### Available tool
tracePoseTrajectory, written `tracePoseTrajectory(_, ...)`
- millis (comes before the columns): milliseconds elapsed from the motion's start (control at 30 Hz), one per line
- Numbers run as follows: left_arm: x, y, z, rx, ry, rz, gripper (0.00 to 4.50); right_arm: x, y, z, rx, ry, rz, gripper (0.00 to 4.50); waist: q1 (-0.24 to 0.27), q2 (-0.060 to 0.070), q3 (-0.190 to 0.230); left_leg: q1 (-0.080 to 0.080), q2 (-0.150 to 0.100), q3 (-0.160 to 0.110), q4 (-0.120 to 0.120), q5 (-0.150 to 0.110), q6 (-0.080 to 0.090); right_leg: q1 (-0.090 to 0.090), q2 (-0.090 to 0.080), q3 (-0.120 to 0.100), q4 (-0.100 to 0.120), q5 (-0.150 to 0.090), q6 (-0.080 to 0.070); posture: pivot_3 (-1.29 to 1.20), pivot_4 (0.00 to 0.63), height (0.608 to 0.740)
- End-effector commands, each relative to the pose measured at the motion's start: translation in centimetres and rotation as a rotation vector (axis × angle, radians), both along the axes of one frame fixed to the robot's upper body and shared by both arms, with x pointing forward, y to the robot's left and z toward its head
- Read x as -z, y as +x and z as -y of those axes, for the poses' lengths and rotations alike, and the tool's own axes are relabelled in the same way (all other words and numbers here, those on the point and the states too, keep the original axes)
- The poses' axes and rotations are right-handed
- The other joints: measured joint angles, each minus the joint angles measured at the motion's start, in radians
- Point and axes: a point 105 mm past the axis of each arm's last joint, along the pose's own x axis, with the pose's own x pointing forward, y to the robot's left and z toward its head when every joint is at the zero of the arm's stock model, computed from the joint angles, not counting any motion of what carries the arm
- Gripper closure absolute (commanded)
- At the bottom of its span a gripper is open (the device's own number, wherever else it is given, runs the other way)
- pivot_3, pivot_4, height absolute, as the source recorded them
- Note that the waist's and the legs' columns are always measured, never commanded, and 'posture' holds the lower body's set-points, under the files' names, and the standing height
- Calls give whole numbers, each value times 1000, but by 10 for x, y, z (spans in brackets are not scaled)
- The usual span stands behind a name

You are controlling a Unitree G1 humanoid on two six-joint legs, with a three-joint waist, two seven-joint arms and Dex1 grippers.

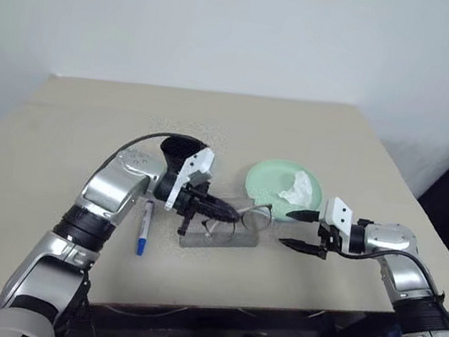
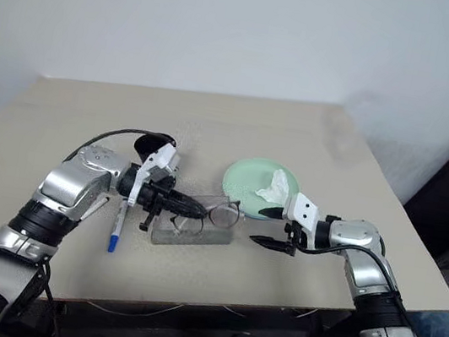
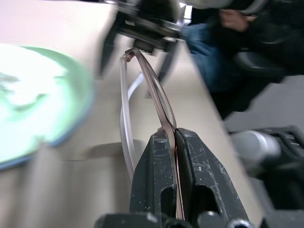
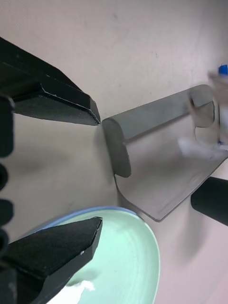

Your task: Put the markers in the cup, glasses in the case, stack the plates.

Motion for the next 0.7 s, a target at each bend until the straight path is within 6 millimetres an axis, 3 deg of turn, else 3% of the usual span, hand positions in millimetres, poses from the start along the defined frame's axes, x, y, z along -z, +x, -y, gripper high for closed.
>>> tracePoseTrajectory(33, -4, 16, -9, -34, 62, 119, 4353, -14, 7, -3, -3, 23, 61, 1148, 0, 0, 0, 0, 0, 0, 0, 0, 0, 0, 0, 0, 0, 0, 0, 0, 0, 740)
tracePoseTrajectory(333, 32, 20, -10, 36, 199, 166, 4353, -14, 6, -4, 4, 32, 65, 1148, 2, -2, -1, -1, -1, 1, 0, 0, 0, 0, 0, 2, 0, 0, 0, 0, 0, 740)
tracePoseTrajectory(700, 39, 7, -11, 117, 183, -10, 4353, -11, 0, 1, 24, 27, 62, 1148, 0, -2, -1, -1, -1, 1, 1, 0, 0, 0, 0, 3, 0, 0, 0, 0, 0, 740)
